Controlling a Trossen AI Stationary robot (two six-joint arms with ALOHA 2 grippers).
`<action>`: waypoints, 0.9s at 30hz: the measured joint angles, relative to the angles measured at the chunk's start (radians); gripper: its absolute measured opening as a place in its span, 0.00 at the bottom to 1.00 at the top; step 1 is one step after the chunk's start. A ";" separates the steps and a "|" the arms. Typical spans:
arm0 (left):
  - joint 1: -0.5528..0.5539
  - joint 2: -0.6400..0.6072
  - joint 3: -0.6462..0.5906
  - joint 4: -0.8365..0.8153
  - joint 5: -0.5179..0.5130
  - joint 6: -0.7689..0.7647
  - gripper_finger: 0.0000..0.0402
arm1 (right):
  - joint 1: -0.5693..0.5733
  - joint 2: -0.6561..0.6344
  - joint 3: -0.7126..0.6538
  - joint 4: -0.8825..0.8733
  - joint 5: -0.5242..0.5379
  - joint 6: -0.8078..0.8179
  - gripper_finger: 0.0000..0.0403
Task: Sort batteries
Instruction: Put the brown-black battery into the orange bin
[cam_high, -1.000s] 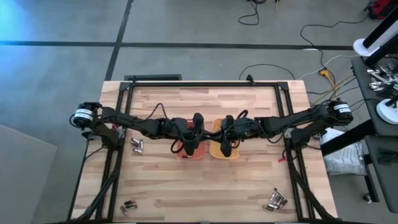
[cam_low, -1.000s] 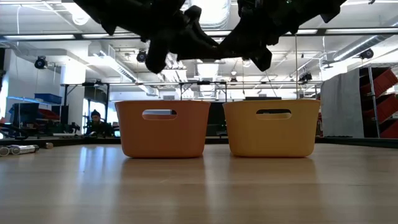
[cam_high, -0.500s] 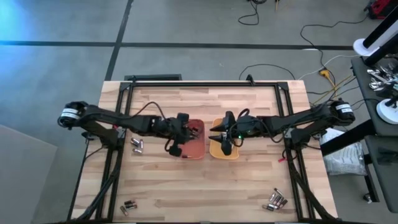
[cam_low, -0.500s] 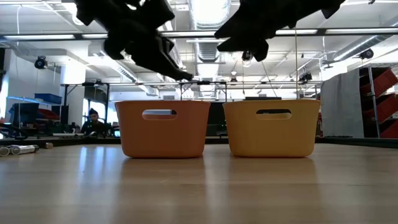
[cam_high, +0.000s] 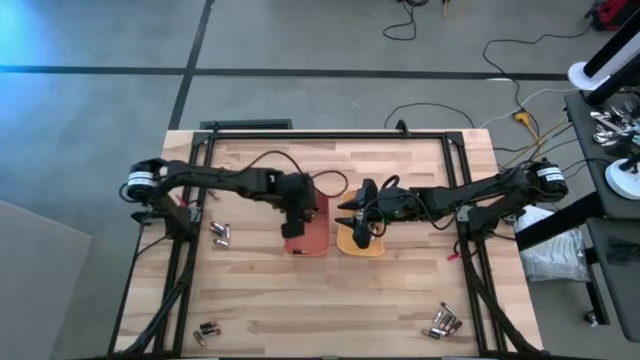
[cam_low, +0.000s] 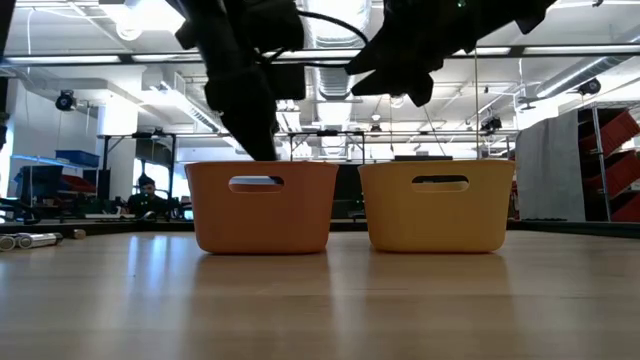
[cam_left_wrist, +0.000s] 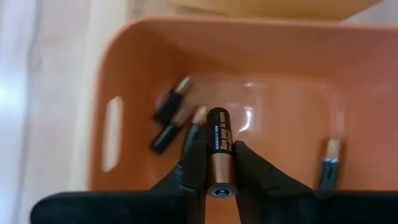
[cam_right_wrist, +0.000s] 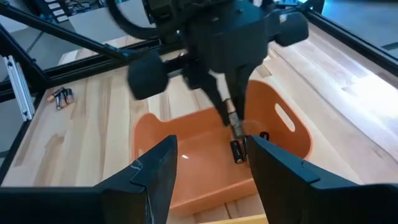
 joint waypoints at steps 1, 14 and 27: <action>-0.002 0.014 0.006 0.006 0.001 -0.009 0.09 | 0.001 0.000 0.000 -0.008 0.000 0.000 0.47; 0.003 0.166 0.061 -0.014 0.002 -0.077 0.10 | 0.014 -0.002 0.000 -0.091 0.000 0.011 0.54; 0.005 0.188 0.114 -0.094 0.002 -0.075 0.17 | 0.016 -0.002 0.000 -0.245 -0.001 0.041 0.63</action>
